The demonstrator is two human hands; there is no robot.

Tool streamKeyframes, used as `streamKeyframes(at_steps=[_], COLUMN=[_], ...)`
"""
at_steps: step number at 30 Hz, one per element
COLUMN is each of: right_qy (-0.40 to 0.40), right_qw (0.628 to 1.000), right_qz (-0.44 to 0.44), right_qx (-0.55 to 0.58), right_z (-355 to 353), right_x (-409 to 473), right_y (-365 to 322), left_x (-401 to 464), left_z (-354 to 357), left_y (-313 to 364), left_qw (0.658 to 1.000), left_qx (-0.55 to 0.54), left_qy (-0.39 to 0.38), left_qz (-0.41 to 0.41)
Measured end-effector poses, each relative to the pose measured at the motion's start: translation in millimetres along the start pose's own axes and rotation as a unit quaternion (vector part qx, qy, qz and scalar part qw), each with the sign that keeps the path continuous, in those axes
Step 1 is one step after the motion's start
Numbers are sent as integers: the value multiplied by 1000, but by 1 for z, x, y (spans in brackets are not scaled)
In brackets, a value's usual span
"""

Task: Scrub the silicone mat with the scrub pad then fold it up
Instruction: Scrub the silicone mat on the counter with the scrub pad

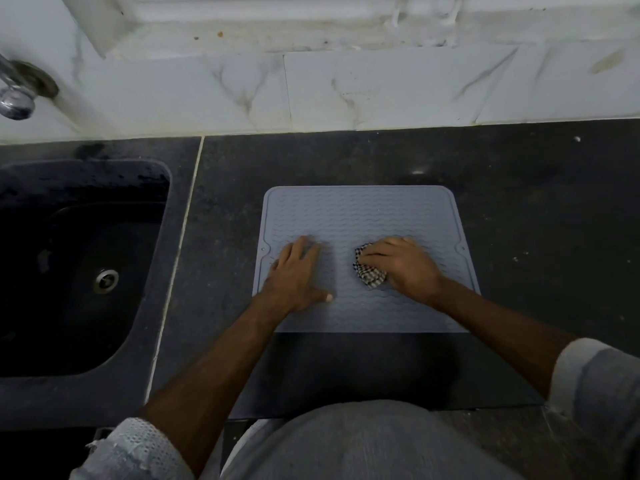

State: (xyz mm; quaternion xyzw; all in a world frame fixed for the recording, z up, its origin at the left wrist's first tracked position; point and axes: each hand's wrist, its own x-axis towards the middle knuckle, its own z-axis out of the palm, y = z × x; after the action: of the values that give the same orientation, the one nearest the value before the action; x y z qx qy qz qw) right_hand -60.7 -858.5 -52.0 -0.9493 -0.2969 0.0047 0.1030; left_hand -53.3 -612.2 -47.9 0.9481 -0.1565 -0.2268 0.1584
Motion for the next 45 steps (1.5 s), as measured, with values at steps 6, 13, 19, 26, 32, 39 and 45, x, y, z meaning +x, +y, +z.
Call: streamKeyframes(at_steps=[6, 13, 19, 26, 32, 39, 45], right_qy=[18, -12, -36, -37, -28, -15, -47], right_qw=[1000, 998, 997, 999, 999, 999, 998], right_qz=[8, -29, 2, 17, 3, 36, 1], right_qx=[5, -46, -66, -32, -45, -15, -34], right_z=[-1, 9, 1, 6, 2, -10, 8], right_x=[34, 18, -7, 45, 13, 4, 40], right_y=[-20, -11, 22, -10, 21, 33, 0], left_x=[18, 20, 19, 22, 21, 23, 24], left_z=[8, 11, 11, 8, 11, 13, 13], left_y=[23, 21, 21, 27, 21, 23, 24], left_qw=[1000, 1000, 999, 999, 999, 999, 999], left_qx=[-12, 16, 38, 39, 29, 37, 39], left_qy=[-7, -5, -14, -32, -26, -28, -32], left_qz=[15, 19, 17, -6, 5, -8, -19])
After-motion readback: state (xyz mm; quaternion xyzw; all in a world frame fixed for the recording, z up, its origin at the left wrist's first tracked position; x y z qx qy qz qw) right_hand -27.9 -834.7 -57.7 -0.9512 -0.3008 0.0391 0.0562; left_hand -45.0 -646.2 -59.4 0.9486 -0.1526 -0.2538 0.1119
